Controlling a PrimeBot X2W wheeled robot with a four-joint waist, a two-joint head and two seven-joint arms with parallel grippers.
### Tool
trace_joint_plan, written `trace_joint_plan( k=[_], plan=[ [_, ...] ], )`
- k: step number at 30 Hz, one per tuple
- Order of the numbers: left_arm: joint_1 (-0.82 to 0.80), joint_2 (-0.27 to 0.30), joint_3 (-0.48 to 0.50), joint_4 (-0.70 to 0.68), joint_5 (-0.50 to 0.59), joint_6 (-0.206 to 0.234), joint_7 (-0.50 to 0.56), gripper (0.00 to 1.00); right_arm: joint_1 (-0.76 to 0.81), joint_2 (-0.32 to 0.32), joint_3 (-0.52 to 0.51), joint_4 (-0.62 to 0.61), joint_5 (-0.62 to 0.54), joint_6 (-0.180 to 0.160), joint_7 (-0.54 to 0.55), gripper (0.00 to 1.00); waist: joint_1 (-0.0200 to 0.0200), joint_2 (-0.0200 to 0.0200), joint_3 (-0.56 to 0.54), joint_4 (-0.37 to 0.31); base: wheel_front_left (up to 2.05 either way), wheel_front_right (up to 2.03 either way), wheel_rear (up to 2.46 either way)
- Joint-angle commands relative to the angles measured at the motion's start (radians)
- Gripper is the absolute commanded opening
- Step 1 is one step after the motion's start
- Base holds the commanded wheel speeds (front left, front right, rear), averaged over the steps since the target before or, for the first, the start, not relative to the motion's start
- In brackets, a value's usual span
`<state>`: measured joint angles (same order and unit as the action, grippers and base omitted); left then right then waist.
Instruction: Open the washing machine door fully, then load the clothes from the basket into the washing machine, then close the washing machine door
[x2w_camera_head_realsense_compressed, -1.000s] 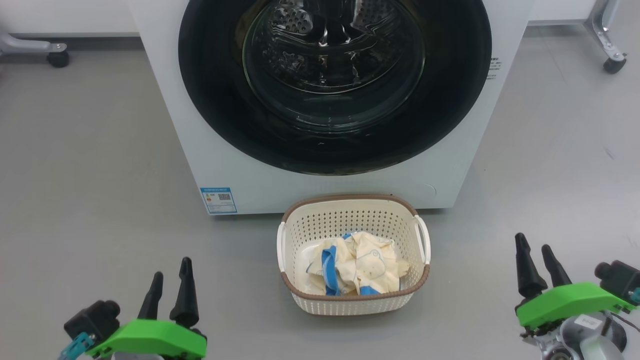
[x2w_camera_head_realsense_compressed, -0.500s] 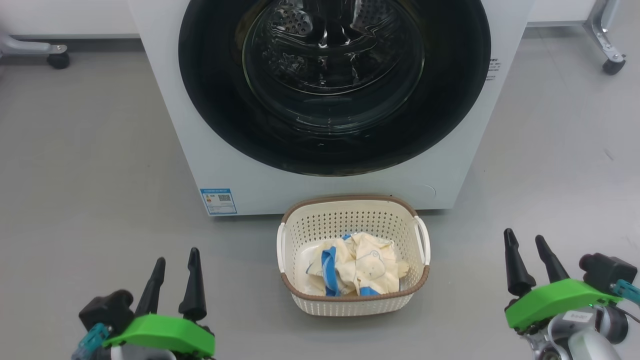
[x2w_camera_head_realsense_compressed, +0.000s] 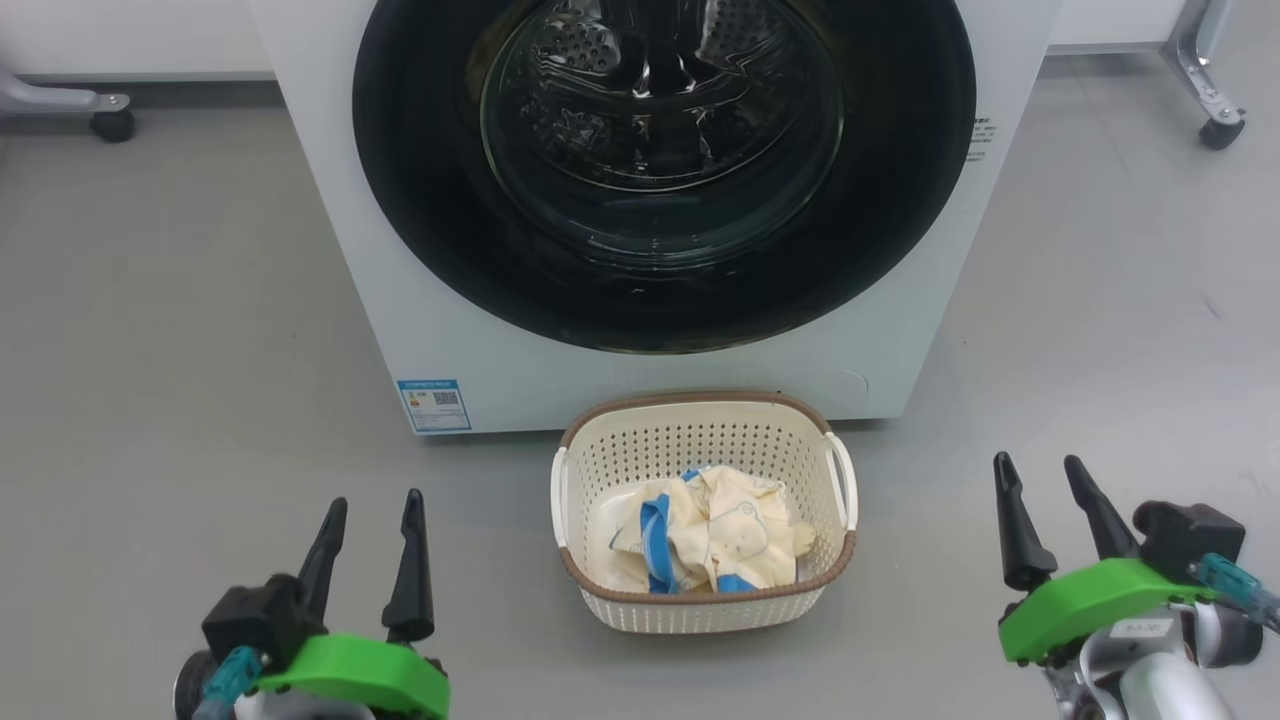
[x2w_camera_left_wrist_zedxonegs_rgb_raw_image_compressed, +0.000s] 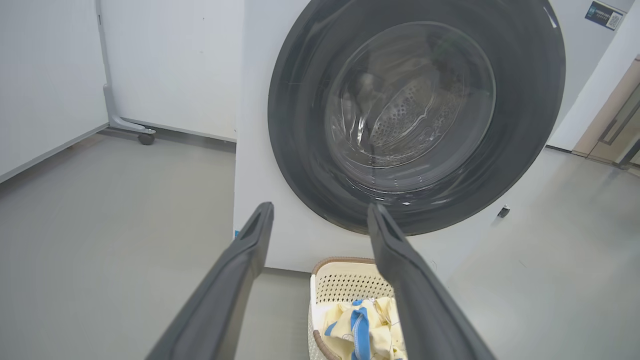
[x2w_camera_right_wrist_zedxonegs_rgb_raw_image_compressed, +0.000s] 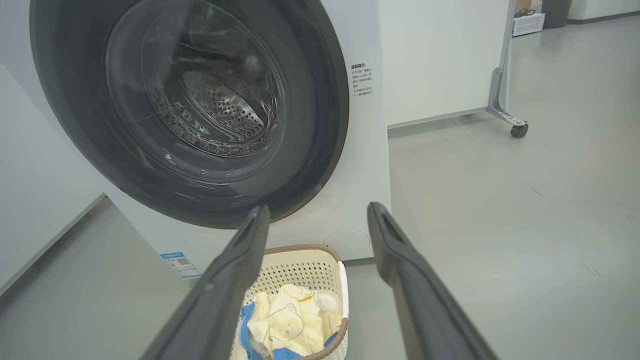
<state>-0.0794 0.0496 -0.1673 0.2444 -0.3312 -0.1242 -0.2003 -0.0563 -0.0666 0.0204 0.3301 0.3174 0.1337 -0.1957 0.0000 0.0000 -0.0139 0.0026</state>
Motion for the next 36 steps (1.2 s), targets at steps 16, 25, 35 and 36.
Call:
trace_joint_plan(
  k=[16,25,35,36],
  plan=[
    [-0.084,0.018,-0.010,-0.029,0.217,-0.007,-0.061,1.00,-0.077,-0.028,0.028,-0.040,-0.226,-0.003,-0.066,1.00,0.0000,0.0000,0.005,-0.002,0.00,0.00,0.00],
    [-0.088,0.017,-0.008,-0.025,0.212,-0.007,-0.061,1.00,-0.077,-0.025,0.022,-0.041,-0.225,-0.003,-0.066,1.00,0.0000,0.0000,0.011,0.001,0.00,0.00,0.00],
    [-0.086,0.017,-0.009,-0.021,0.210,-0.007,-0.061,1.00,-0.076,-0.021,0.015,-0.041,-0.230,-0.003,-0.066,1.00,0.0000,0.0000,0.012,0.002,0.00,0.00,0.00],
    [-0.086,0.017,-0.009,-0.021,0.210,-0.007,-0.061,1.00,-0.076,-0.021,0.015,-0.041,-0.230,-0.003,-0.066,1.00,0.0000,0.0000,0.012,0.002,0.00,0.00,0.00]
  ],
)
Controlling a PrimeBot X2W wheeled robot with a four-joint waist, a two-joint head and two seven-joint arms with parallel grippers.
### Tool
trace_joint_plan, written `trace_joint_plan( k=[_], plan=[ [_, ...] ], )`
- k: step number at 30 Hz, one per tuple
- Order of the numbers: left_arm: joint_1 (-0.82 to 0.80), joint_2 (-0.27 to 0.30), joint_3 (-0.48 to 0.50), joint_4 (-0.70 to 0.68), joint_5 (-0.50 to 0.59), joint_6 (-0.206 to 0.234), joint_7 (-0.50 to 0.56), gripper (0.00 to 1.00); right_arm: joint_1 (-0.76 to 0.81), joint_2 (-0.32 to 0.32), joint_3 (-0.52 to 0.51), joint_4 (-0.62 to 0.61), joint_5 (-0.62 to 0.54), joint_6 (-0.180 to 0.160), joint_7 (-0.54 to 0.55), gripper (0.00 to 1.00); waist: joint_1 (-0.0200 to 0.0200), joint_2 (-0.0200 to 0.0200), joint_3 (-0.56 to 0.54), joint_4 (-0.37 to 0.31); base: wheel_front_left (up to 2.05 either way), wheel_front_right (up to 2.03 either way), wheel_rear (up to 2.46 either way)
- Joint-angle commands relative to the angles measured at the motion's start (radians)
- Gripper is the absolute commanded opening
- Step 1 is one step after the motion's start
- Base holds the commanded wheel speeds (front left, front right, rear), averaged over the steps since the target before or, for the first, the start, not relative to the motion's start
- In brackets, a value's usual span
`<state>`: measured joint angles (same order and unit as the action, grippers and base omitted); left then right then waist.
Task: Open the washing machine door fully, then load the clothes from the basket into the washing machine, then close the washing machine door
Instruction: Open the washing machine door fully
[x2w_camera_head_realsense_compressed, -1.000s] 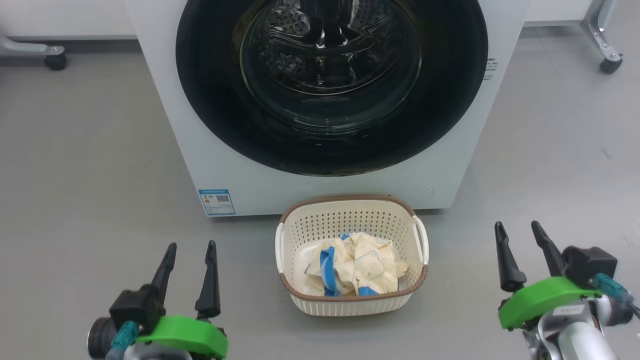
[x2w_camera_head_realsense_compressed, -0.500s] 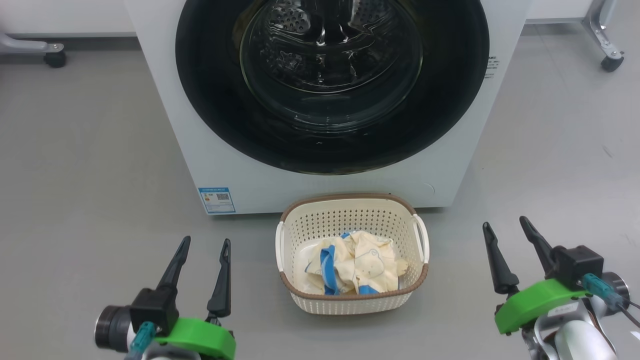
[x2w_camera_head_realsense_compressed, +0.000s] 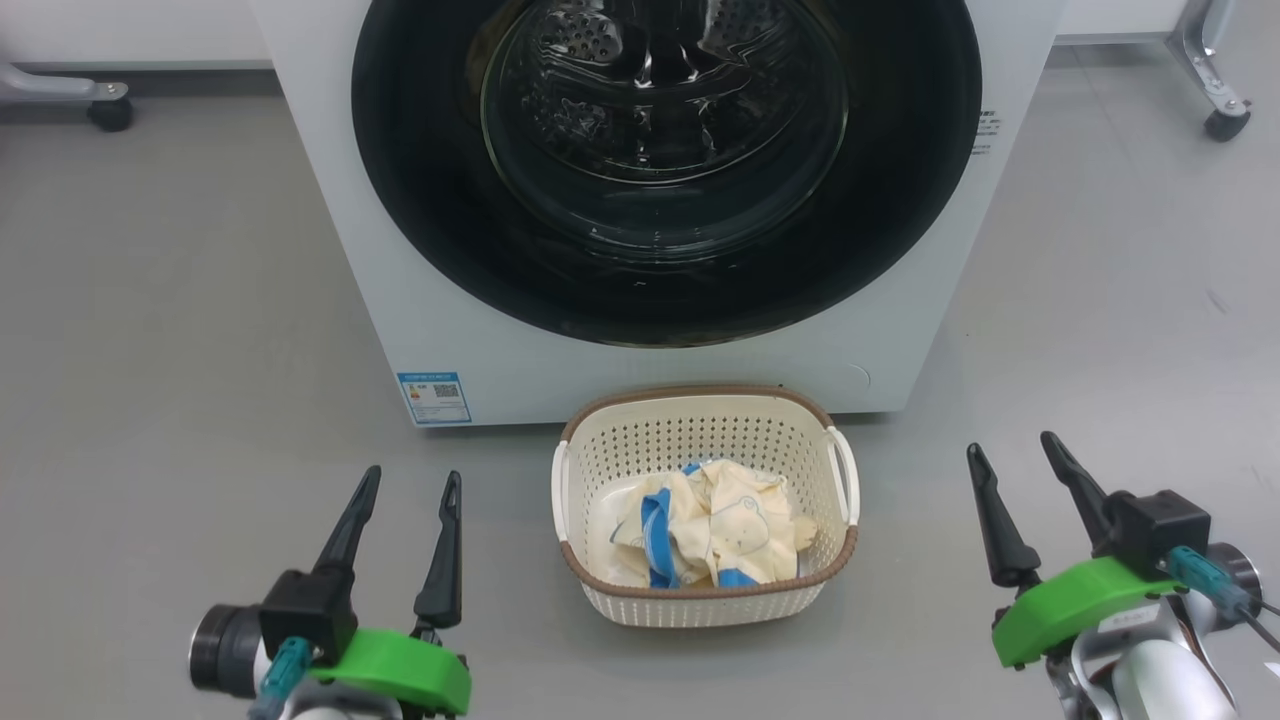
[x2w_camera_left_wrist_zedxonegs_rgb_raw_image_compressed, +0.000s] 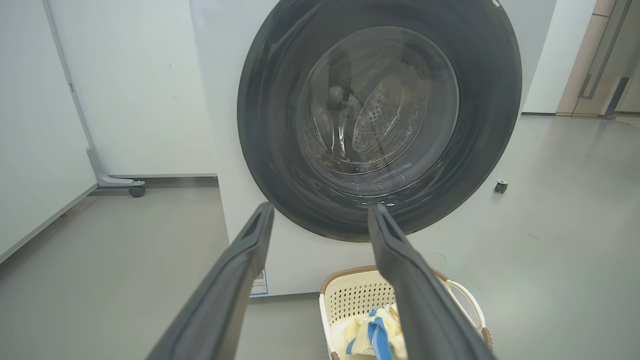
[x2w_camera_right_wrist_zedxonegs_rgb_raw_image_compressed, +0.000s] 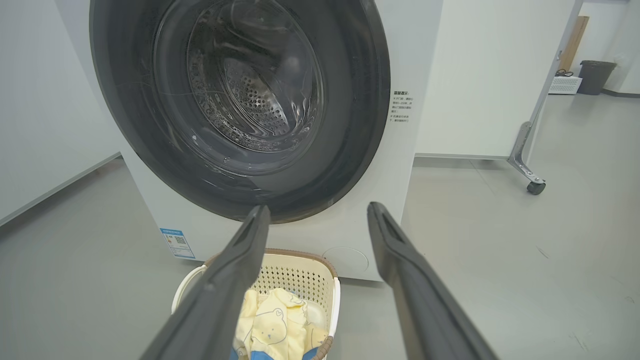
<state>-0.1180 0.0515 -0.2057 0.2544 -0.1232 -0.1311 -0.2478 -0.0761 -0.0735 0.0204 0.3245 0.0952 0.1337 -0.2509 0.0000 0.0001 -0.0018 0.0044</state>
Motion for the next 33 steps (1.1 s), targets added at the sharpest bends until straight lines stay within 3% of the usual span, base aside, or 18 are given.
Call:
trace_joint_plan(
  k=[1,14,33],
  plan=[
    [-0.048,0.015,0.029,-0.029,0.002,0.000,-0.014,1.00,-0.056,-0.014,0.015,-0.035,-0.008,-0.003,-0.011,1.00,0.0000,-0.0001,-0.001,0.000,0.00,0.00,0.00],
    [-0.053,0.043,-0.017,-0.020,-0.030,0.000,-0.014,1.00,-0.054,-0.012,0.013,-0.036,-0.012,-0.003,-0.011,1.00,0.0000,-0.0001,-0.008,-0.001,0.29,0.29,-0.59],
    [-0.047,0.028,0.004,-0.027,-0.006,0.000,-0.014,1.00,-0.052,-0.019,-0.002,-0.040,-0.009,-0.003,-0.011,1.00,0.0000,-0.0001,-0.004,-0.024,1.16,1.16,-2.32]
  ],
)
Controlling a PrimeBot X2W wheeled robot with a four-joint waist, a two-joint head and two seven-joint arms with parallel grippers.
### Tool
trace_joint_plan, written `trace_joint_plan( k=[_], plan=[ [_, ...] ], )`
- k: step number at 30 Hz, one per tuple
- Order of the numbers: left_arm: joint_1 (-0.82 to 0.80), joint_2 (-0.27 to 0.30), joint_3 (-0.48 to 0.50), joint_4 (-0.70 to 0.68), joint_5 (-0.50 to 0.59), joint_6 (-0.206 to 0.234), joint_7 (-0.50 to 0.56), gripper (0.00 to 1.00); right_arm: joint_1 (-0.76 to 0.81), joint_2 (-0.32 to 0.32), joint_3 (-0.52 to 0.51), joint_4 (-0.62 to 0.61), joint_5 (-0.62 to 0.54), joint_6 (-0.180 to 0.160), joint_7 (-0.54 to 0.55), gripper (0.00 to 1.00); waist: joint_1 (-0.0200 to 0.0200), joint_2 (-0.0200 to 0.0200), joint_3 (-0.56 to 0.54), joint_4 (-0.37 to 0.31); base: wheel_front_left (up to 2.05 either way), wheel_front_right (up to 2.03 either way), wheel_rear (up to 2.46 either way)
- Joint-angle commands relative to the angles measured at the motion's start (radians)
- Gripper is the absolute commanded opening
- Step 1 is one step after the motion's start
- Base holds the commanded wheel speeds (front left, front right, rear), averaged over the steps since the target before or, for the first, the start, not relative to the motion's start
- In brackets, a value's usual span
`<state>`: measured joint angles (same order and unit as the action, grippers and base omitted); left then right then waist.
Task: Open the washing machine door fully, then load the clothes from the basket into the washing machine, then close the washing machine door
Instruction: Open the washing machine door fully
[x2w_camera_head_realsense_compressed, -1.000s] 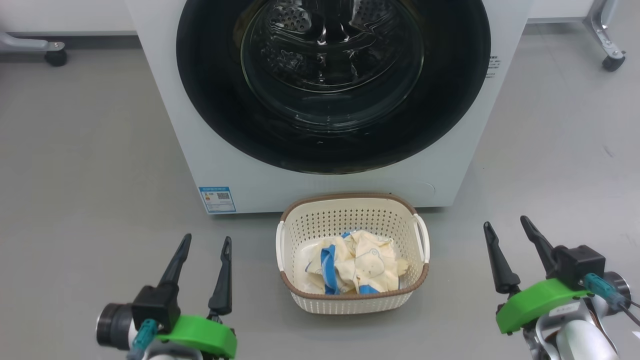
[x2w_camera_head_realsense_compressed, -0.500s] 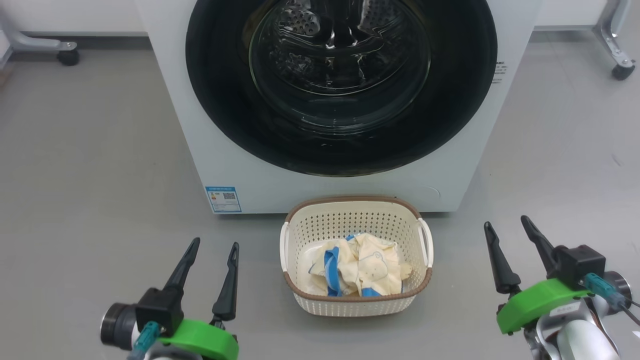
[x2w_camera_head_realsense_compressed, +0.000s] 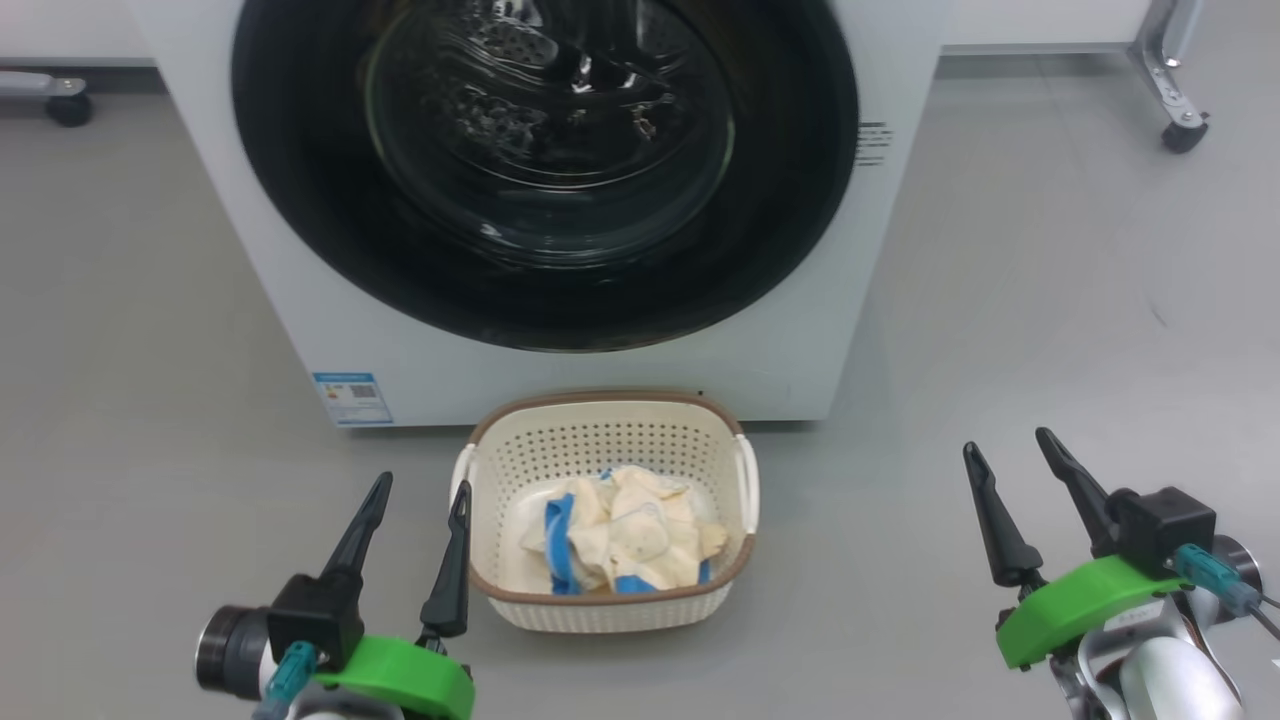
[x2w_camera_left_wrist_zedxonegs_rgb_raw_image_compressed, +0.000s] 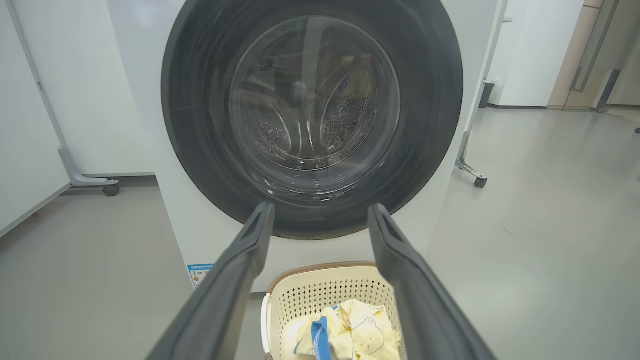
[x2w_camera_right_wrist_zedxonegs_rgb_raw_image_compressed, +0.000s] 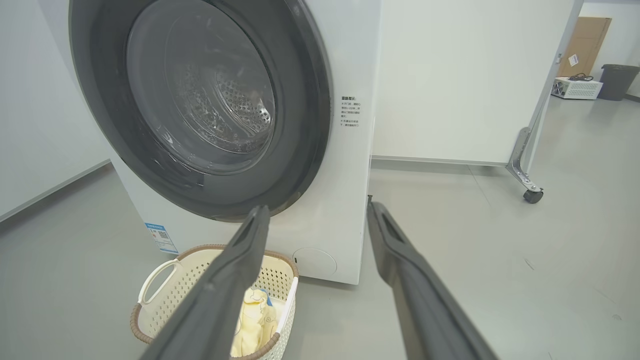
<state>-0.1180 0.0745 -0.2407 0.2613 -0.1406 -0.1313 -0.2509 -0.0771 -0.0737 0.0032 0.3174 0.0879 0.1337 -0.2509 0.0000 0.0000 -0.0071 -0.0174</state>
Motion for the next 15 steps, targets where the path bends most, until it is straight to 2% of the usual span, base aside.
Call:
trace_joint_plan(
  k=[1,15],
  plan=[
    [-0.047,0.004,0.040,-0.034,0.012,0.001,-0.011,1.00,-0.052,-0.018,0.015,-0.033,-0.002,-0.003,-0.011,1.00,0.0000,0.0000,0.003,-0.004,1.23,1.23,-2.46],
    [-0.049,-0.001,0.057,-0.050,0.016,0.005,-0.011,1.00,-0.054,-0.013,0.007,-0.035,-0.005,-0.003,-0.011,1.00,0.0000,0.0000,0.010,-0.024,1.21,1.21,-2.41]
  ],
)
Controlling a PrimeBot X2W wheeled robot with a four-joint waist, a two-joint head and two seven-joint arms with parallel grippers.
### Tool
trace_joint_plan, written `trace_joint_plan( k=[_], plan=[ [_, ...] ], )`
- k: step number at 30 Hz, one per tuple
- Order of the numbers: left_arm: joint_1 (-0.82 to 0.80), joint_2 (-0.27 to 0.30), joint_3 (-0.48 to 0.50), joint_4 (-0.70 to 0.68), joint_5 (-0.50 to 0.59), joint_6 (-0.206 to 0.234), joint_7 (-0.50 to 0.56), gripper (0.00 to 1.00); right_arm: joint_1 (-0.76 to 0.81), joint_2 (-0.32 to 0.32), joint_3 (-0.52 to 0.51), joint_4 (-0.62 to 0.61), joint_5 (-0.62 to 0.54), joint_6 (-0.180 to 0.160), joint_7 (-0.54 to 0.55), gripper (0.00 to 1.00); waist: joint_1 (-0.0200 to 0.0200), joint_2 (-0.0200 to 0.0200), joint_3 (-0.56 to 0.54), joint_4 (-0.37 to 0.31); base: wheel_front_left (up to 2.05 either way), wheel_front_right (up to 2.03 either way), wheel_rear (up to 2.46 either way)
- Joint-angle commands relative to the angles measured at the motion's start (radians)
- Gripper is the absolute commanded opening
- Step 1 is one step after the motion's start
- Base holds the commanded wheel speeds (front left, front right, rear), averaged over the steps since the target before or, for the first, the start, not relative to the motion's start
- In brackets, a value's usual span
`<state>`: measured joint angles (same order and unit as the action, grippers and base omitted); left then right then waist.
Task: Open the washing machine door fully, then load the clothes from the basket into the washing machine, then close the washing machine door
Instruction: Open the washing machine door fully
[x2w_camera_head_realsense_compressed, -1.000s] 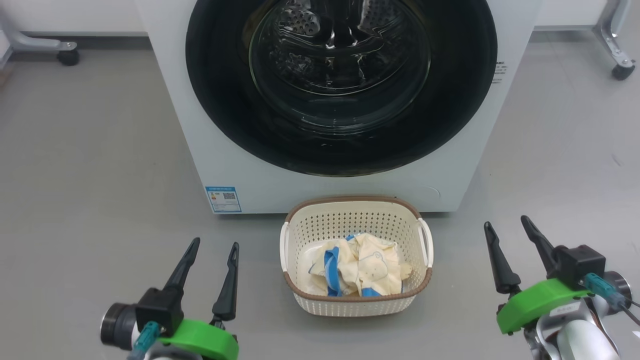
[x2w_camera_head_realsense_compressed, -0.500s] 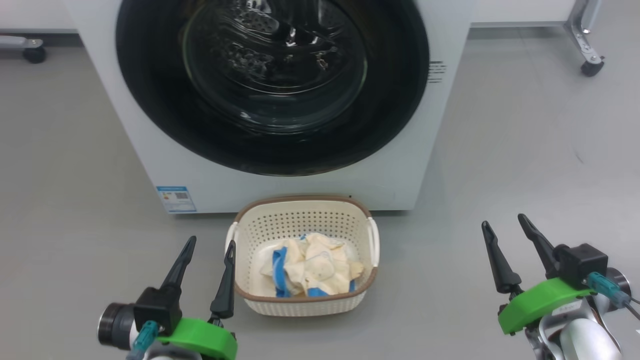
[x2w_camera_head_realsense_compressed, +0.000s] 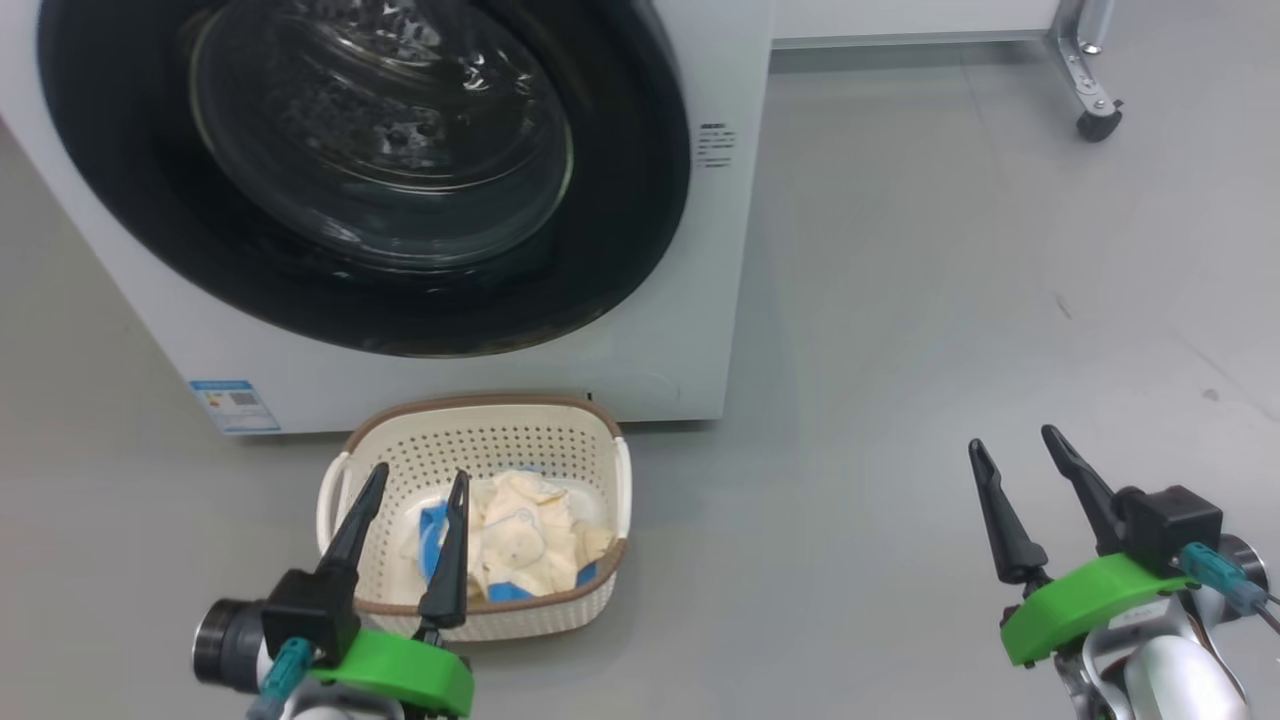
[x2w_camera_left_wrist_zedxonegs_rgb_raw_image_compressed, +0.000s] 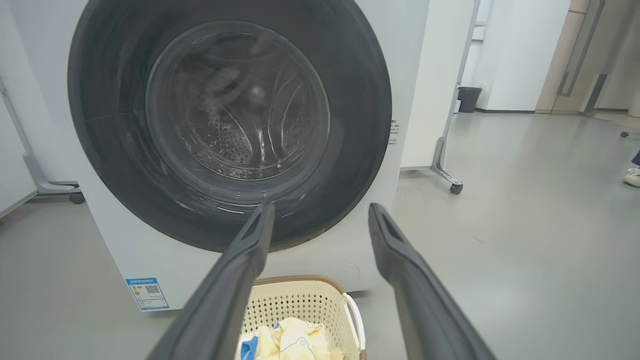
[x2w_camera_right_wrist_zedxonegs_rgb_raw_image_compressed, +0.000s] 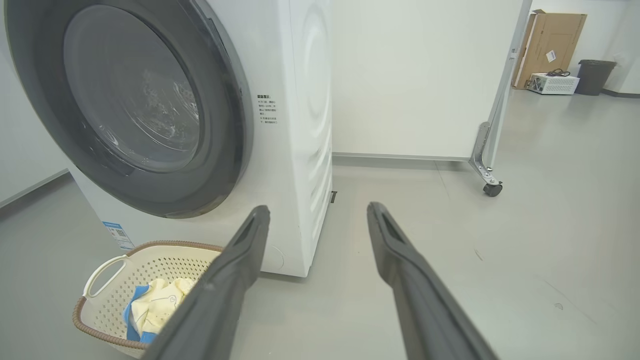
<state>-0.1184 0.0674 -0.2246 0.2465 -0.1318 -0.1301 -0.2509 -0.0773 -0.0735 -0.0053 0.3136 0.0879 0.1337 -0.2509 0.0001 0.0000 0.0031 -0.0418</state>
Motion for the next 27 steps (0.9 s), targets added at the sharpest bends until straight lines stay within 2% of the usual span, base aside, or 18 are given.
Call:
trace_joint_plan(
  k=[1,10,27],
  plan=[
    [-0.049,0.004,0.043,-0.041,0.003,0.003,-0.011,1.00,-0.054,-0.013,0.014,-0.032,-0.005,-0.003,-0.011,1.00,-0.0001,0.0000,0.000,-0.001,0.96,0.96,-1.91],
    [-0.048,0.002,0.052,-0.039,0.021,0.003,-0.011,1.00,-0.057,-0.008,0.012,-0.032,-0.004,-0.003,-0.011,1.00,-0.0001,0.0000,0.005,-0.007,0.56,0.56,-1.12],
    [-0.047,-0.008,0.072,-0.055,0.030,0.002,-0.011,1.00,-0.057,-0.002,0.007,-0.042,-0.013,-0.003,-0.011,1.00,-0.0001,0.0000,0.017,-0.010,0.02,0.02,-0.03]
  ],
)
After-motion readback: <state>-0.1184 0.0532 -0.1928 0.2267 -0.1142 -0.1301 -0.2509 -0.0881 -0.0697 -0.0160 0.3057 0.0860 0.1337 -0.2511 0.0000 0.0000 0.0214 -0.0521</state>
